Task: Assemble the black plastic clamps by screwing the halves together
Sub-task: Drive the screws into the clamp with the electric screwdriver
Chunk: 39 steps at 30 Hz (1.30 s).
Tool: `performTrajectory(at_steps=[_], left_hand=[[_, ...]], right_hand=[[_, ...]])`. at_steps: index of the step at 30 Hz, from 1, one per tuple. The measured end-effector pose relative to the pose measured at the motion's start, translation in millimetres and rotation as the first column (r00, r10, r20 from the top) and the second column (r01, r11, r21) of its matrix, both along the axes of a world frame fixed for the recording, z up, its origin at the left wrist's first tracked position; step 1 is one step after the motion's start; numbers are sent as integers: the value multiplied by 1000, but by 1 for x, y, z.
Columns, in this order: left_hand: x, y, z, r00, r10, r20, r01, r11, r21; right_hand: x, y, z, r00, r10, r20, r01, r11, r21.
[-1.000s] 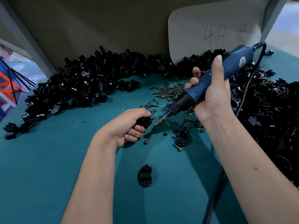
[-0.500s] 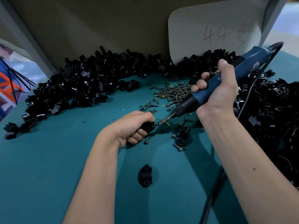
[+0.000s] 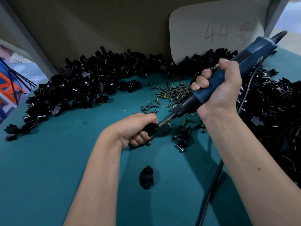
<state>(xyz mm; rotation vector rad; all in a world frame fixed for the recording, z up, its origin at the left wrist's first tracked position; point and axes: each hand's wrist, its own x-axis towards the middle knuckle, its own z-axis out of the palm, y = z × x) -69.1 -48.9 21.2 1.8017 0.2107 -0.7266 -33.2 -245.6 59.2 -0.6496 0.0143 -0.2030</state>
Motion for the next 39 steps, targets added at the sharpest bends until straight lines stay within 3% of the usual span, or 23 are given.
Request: performTrajectory(at_steps=[10,20,26,32,36,39], left_hand=[[-1,-3,2,1000,-16,9,16,999,32],[0,-8,-2,994,101,27,-102,994,43],[1,-6,-4,995,93,21,-94,995,27],[1,-6,-5,996,78,46,-79,997,17],[-2,-2,-5,992,85,91,-78,994,-82],[-3,-4,-5,990,88,109,-82,995,-61]], right_hand=[[-5,1,5,996,26,89,-23,999,-37],[-4,4,7,993,-109,36,111,993,-51],[-6,5,7,990,-124,60,128,990,-66],[-6,6,7,989,-147,26,149,987,-57],[-4,4,6,996,-83,-32,83,997,1],[-1,1,1,993,-64,-100,68,997,38]])
